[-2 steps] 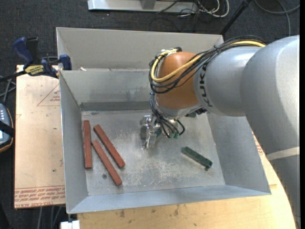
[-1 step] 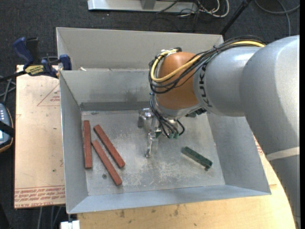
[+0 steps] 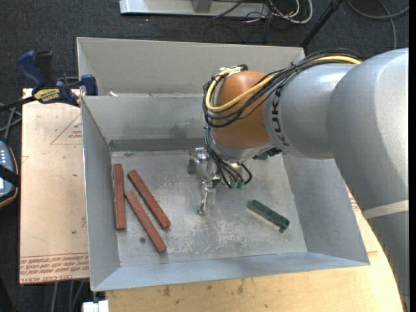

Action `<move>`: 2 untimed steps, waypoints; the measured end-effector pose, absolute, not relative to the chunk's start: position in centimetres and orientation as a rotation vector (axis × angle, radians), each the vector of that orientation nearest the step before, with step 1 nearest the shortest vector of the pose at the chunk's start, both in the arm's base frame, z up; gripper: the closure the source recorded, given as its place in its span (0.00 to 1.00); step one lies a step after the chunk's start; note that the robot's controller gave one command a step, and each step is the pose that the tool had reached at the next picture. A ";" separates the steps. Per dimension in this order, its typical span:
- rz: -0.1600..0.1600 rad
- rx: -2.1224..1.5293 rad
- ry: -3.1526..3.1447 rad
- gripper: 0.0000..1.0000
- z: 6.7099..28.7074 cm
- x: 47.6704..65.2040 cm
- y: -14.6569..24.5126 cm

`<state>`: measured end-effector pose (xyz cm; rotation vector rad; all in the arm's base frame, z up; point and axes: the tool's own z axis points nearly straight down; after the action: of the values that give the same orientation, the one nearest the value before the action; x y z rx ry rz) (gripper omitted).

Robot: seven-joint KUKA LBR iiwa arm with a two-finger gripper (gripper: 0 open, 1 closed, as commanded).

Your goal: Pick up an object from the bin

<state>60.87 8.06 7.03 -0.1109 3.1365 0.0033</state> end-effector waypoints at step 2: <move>0.001 -0.350 3.116 1.00 7.5 65.3 1.4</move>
Offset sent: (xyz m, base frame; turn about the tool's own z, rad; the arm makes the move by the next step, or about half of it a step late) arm 0.0000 0.0000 0.0000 0.0000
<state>65.28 1.38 7.54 -0.3501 3.1165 0.0013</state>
